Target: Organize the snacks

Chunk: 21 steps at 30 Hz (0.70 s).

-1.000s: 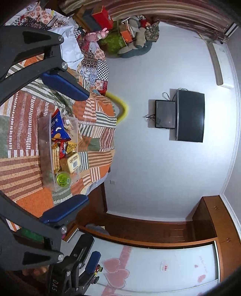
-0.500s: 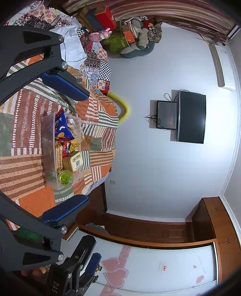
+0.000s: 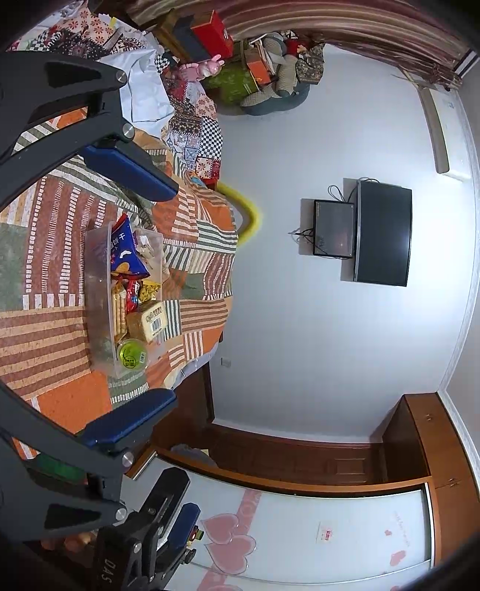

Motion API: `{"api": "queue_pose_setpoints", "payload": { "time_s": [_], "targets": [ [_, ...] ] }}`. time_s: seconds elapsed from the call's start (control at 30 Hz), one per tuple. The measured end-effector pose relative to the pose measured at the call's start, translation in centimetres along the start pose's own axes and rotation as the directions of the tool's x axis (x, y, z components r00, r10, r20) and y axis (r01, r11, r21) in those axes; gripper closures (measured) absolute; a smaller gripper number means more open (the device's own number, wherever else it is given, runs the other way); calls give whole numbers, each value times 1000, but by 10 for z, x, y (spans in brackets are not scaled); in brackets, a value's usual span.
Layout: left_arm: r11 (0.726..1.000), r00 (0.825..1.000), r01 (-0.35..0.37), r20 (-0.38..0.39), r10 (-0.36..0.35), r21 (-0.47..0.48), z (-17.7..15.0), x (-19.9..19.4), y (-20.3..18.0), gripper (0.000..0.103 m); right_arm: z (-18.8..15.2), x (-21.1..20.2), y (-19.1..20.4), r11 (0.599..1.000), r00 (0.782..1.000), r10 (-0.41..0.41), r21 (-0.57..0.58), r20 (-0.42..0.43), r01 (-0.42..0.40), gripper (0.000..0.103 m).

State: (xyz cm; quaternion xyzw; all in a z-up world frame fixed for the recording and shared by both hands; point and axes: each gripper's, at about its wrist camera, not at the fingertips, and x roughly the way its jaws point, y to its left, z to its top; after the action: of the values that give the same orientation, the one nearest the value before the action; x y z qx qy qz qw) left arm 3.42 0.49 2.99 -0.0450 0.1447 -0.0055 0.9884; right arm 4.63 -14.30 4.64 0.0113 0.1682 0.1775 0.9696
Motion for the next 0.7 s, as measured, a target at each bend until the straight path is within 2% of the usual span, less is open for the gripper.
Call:
{"api": "queue_pose_setpoints", "payload": {
  "time_s": [0.7],
  "targets": [
    [1000,1000,19,5,-19,-4,3,-1,-2,0,3,-4,2,1000,1000,0,-3,3,0,0]
  ]
}}
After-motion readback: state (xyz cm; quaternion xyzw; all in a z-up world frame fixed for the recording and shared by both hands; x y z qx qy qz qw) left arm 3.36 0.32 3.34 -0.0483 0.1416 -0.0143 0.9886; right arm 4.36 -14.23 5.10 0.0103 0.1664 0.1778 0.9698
